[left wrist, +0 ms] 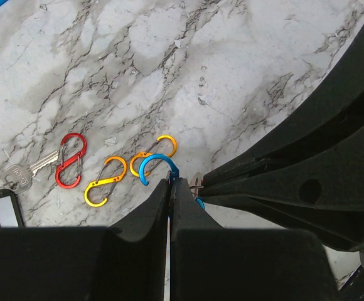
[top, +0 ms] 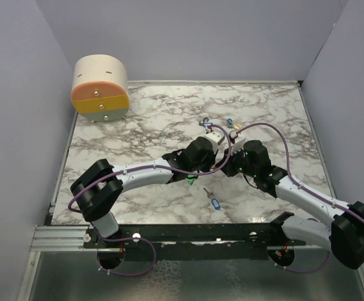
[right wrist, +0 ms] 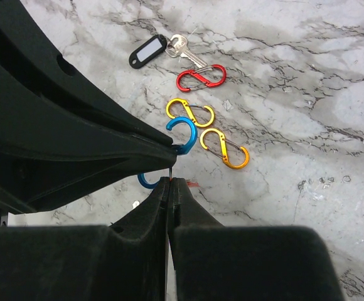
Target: Put the keys on the keyring
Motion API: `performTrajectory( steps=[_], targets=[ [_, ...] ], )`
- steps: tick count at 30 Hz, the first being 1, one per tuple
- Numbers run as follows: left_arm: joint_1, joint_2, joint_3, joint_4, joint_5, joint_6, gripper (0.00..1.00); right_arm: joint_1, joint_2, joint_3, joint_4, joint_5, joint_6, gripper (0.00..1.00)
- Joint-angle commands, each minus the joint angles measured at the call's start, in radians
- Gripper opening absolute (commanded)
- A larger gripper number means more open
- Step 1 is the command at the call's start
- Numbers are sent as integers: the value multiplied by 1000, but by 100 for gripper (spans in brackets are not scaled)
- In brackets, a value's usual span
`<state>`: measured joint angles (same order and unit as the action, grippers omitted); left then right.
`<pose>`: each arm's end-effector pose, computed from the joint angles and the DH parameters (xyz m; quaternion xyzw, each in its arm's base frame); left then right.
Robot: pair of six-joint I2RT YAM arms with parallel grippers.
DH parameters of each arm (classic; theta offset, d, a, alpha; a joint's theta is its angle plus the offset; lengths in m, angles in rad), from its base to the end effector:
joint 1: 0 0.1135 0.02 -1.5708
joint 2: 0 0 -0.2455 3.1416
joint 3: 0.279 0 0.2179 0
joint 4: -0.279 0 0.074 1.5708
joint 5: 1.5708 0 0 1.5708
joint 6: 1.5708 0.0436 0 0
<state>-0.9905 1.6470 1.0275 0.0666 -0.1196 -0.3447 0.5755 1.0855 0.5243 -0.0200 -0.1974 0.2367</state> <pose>0.1929 -0.2847 0.2239 0.2490 0.8359 -0.2601 0.4143 0.1735 0.1227 0.2059 -0.1938 0.8554 0.2663 0.3999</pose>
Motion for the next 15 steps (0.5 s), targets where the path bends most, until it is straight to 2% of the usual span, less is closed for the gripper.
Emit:
performTrajectory(
  steps=[1, 15],
  targets=[
    [-5, 11, 37, 27, 21, 3, 0, 9, -8, 0, 46, -26, -16, 1],
    [-5, 23, 46, 29, 23, 4, 0, 15, -19, -4, 48, -34, -18, 1]
  ],
)
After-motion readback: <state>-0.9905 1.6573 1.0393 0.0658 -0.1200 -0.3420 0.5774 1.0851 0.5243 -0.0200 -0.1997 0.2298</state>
